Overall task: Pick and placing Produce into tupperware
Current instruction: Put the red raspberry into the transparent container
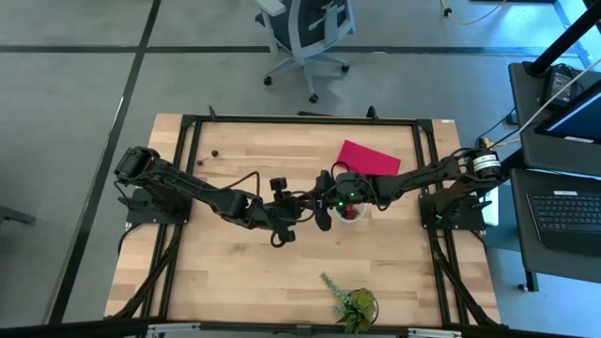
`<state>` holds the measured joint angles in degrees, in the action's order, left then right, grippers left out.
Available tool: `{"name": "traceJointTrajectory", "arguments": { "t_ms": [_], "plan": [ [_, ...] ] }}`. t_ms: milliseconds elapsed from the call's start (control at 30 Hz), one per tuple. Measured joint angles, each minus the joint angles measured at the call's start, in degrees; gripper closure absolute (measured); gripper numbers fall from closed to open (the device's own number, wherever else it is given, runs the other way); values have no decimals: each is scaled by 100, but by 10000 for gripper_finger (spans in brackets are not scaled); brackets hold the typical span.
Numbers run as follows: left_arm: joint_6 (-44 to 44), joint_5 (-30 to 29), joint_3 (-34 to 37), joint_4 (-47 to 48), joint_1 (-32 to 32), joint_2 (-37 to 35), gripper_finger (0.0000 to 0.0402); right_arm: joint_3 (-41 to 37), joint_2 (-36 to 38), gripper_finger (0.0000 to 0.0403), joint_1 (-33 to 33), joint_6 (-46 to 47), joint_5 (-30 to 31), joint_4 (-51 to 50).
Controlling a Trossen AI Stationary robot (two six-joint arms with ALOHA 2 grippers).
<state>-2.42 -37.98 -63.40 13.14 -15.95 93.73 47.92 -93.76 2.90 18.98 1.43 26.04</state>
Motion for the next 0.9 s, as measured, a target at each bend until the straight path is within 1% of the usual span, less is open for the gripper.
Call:
{"name": "traceJointTrajectory", "arguments": {
  "t_ms": [133,267,333,500,667,833,900],
  "plan": [
    [-30,292,0,9,2,0,254,0,0,312,7,0,-18,-131],
    [-46,493,0,35,7,0,222,4,2,312,4,0,-19,-270],
    [-49,589,0,108,0,-1,206,-9,12,313,3,11,29,-539],
    [-51,641,-4,130,-4,-2,174,-7,6,313,-4,60,79,-888],
    [-147,637,-4,281,61,-2,163,-13,77,313,-4,135,44,-1429],
    [-753,640,-4,1032,233,-2,162,-11,478,313,-4,220,62,-2327],
    [-994,636,-4,1366,294,-2,162,-9,718,313,5,341,185,-2727]
  ]
}}
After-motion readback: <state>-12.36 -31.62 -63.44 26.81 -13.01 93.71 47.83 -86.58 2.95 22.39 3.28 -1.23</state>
